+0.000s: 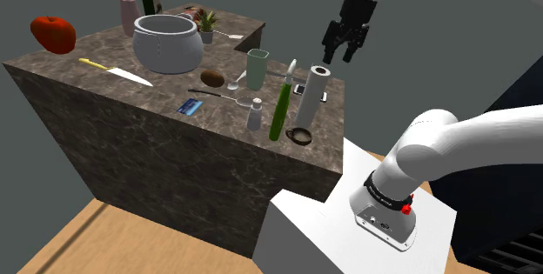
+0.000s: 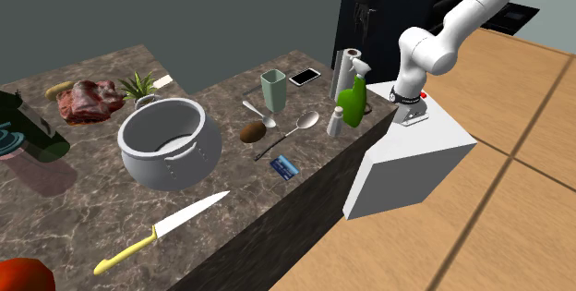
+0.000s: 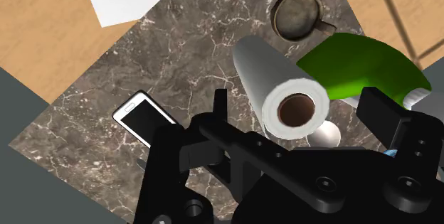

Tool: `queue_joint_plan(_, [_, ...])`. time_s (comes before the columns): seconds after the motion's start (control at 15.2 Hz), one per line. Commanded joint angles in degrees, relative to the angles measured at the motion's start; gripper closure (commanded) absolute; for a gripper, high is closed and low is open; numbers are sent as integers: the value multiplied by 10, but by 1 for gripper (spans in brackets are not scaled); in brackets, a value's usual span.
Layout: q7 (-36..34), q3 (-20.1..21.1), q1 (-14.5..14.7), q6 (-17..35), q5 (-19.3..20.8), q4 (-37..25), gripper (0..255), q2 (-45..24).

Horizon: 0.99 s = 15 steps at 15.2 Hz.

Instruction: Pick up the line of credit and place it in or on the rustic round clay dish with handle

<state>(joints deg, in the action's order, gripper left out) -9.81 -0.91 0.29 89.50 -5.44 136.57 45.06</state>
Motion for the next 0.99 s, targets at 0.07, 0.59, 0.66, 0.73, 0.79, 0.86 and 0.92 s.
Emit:
queue_joint_plan(0.07, [-20,10,1,7,-12,-3,0,-16])
queue_joint_plan(0.59, [-170,79,5,67,-93,-57,0,-166])
queue_joint_plan(0.66, [-188,87,5,75,-101,-67,0,-186])
queue_joint_plan(0.73, [-205,93,5,82,-109,-77,0,-207])
queue_joint_plan(0.79, [-223,100,6,89,-116,-88,0,-228])
queue_joint_plan(0.86, [-240,105,7,97,-123,-100,0,-250])
queue_joint_plan(0.92, [-257,110,8,104,-129,-112,0,-272])
